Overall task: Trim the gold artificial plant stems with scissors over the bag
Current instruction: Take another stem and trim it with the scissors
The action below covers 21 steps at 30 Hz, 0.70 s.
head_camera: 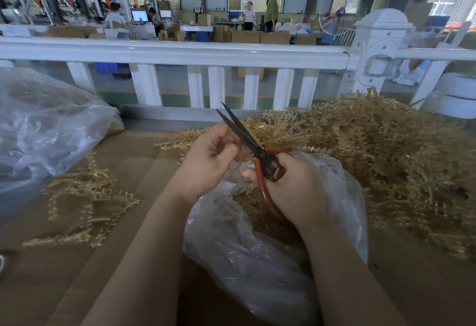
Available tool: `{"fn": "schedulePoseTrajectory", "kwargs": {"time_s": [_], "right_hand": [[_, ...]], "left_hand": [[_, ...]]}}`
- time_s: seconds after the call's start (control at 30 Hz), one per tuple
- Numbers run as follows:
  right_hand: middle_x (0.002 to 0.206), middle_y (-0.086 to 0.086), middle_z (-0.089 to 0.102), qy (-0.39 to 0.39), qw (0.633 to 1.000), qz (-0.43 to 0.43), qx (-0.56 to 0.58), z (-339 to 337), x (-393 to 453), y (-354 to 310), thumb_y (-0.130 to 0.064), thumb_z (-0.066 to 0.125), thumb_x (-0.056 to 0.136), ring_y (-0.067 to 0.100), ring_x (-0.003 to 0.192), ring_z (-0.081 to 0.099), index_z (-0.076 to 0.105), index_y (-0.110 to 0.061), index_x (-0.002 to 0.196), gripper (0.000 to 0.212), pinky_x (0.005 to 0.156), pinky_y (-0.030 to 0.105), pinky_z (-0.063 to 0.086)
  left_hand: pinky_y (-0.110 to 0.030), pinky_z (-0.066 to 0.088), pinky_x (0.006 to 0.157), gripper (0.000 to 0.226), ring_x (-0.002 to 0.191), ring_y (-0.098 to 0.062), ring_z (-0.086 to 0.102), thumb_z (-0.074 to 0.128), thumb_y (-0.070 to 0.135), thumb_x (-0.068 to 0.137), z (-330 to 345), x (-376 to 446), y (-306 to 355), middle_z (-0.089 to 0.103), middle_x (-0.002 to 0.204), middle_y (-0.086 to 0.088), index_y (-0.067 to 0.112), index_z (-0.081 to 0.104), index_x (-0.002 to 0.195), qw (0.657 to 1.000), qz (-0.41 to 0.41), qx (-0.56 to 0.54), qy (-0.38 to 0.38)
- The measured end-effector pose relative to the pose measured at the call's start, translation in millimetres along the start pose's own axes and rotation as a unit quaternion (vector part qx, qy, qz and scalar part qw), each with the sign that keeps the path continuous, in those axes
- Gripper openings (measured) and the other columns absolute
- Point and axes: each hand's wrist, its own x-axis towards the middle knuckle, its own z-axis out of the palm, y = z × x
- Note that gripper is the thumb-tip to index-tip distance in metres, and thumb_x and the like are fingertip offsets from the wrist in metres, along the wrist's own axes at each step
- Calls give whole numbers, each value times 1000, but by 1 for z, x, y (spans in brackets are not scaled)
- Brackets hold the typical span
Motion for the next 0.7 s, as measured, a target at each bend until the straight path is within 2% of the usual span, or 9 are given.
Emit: {"fn": "schedulePoseTrajectory", "kwargs": {"time_s": [0.1,0.17,0.23,0.33,0.43,0.53,0.57,0.63,0.7], "right_hand": [[57,-15,57,-19,1000,19,2,1,0,-1,-68,68,77,3,61,58,63,-27,69,42,53,14,43],[53,-9,55,-33,998,53,21,1,0,-2,-58,71,84,8,55,56,59,-24,64,41,49,17,40],[55,-8,58,-52,989,111,81,0,2,-3,-52,69,86,6,53,56,64,-20,68,38,52,26,47],[53,-8,59,-50,961,176,207,-4,5,-7,-38,72,90,5,50,54,65,-19,67,30,51,25,46],[57,-1,64,-47,938,202,279,-6,8,-7,-30,75,89,10,52,59,69,-11,71,27,54,26,50],[61,-1,70,-58,923,213,314,-6,9,-8,-22,77,88,3,49,61,72,-15,79,13,49,16,46],[63,-1,71,-62,924,211,312,-5,9,-7,-21,77,88,5,52,64,73,-15,82,9,53,18,49],[68,1,74,-69,926,208,307,-4,10,-5,-21,76,88,26,68,71,75,-14,86,7,69,38,60],[72,3,75,-68,918,211,329,-3,10,-4,-18,75,90,40,78,68,75,-14,87,5,84,51,55]], "left_hand": [[-33,53,78,22,74,-22,62,45,-5,99,-1,-1,0,61,70,1,7,62,104,1000,-11,-3,9],[-28,51,75,14,74,-25,62,45,-2,100,-2,-1,-2,62,73,-13,-1,59,98,999,-29,-12,25],[-18,49,70,15,71,-16,62,44,0,102,-3,-2,-2,63,76,-21,-3,56,95,998,-47,-29,39],[-13,48,68,17,69,-7,65,42,1,103,-5,-3,0,65,76,-16,-2,57,97,994,-65,-73,41],[-18,49,68,20,70,-11,65,42,2,104,-4,-3,0,68,72,-6,4,57,91,993,-75,-88,24],[-24,49,70,23,72,-13,64,43,4,103,0,-2,1,68,71,1,13,58,87,994,-82,-73,-3],[-25,49,71,23,73,-13,65,44,5,103,2,-2,1,68,73,1,14,59,87,994,-86,-71,-11],[-28,49,73,22,76,-14,65,46,7,102,3,-2,0,69,77,-3,15,60,88,992,-95,-78,-17],[-28,49,71,17,77,-16,65,49,9,101,5,-1,-1,69,80,-5,14,61,90,989,-102,-107,-16]]}}
